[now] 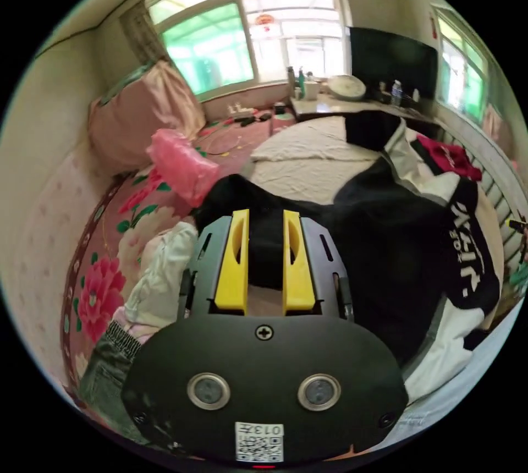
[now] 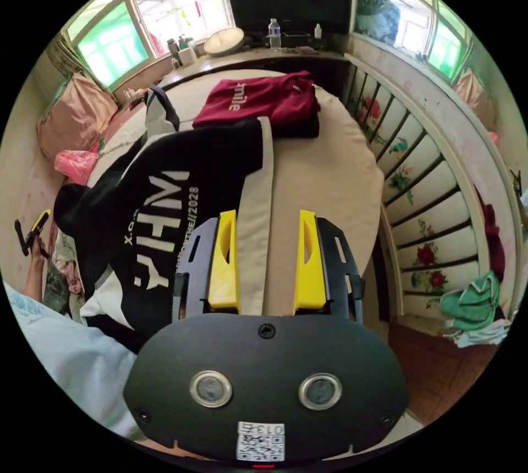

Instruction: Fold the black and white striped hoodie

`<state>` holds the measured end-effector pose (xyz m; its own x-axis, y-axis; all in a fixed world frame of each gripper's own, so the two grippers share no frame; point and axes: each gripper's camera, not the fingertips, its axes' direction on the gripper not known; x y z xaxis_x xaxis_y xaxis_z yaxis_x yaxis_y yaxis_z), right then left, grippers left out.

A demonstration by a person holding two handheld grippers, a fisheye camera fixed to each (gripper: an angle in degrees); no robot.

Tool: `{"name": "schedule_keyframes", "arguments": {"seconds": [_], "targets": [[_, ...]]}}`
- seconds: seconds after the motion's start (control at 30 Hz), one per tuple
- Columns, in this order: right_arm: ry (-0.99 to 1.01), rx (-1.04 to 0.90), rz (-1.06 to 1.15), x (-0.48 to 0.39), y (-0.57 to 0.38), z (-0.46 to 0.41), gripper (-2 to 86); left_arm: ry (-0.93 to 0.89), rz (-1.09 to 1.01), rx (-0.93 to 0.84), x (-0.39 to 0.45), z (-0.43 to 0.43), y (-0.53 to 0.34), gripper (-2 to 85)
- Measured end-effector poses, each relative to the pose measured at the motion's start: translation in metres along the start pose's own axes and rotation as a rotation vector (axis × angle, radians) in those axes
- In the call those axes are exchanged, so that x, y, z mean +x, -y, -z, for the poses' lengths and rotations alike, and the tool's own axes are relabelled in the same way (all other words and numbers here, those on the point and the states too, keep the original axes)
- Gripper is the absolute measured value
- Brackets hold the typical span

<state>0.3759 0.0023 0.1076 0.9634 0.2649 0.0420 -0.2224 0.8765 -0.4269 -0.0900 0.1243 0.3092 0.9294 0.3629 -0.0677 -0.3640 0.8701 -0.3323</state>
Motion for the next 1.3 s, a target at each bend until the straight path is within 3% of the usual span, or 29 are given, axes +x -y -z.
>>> {"name": "schedule_keyframes", "arguments": {"seconds": [0.17, 0.3, 0.57, 0.73, 1.03, 1.17, 1.3], "targets": [[0.072, -0.180, -0.112, -0.006, -0.080, -0.028, 16.8, -0.251, -0.065, -0.239, 0.015, -0.026, -0.030, 14.3], [0.103, -0.224, -0.140, -0.011, -0.108, -0.039, 17.7, -0.332, -0.068, -0.434, 0.006, -0.032, -0.063, 17.4], [0.147, -0.247, -0.155, -0.017, -0.114, -0.053, 14.7, -0.506, -0.015, -0.550, -0.006, -0.048, -0.065, 13.9], [0.042, -0.277, -0.072, -0.037, -0.100, -0.059, 3.6, -0.501, -0.136, -0.621, 0.001, -0.073, -0.051, 1.8], [-0.207, -0.104, 0.134, -0.085, -0.107, 0.037, 1.7, -0.683, -0.058, -0.548, -0.067, -0.013, -0.015, -0.4], [-0.215, -0.201, 0.099, -0.070, -0.124, 0.021, 2.2, -0.674, -0.094, -0.627, -0.057, -0.018, -0.043, -0.4], [-0.100, -0.394, 0.062, -0.045, -0.145, -0.047, 5.5, -0.794, 0.101, -0.706, -0.083, -0.055, -0.069, -0.1]]}}
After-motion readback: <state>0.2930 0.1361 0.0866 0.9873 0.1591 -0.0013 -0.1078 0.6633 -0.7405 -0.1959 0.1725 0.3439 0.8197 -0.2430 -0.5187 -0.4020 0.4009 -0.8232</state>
